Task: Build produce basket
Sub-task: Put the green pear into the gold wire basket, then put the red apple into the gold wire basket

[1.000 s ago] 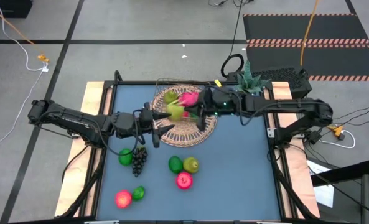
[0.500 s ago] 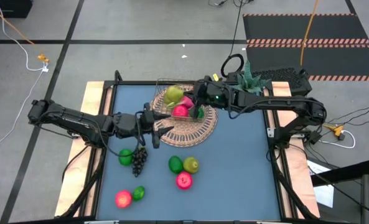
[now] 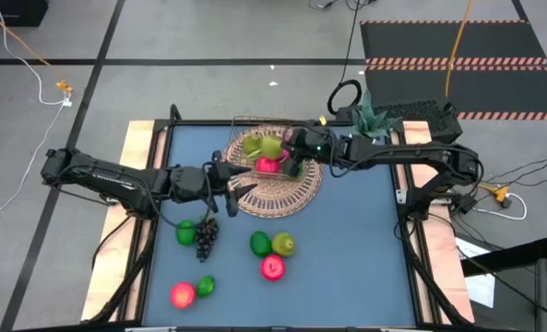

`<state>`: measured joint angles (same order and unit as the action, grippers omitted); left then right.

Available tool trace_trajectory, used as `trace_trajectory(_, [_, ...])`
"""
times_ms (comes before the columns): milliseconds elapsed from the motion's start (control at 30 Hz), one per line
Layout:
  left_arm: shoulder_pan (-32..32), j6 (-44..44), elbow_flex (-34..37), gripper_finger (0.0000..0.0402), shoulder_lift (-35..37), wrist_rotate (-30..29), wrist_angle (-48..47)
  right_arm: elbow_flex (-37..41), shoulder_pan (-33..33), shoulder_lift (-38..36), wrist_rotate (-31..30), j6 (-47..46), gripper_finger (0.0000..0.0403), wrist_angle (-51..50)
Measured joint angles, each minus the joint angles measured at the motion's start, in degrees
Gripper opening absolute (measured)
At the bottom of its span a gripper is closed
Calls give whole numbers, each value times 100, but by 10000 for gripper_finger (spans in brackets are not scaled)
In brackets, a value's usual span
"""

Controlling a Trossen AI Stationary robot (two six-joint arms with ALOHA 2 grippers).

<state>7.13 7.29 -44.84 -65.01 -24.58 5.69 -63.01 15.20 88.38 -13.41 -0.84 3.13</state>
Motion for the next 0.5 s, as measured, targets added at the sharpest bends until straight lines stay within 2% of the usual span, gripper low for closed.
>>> trace_trajectory(167, [-13,52,0,244,0,0,-140,416,15,-2,0,0,96,484])
trace_trajectory(267, [-15,66,0,244,1,0,-383,540,-33,-118,7,3,131,338])
trace_trajectory(500, [-19,275,0,244,1,0,-587,949,-684,-1232,13,-160,175,365])
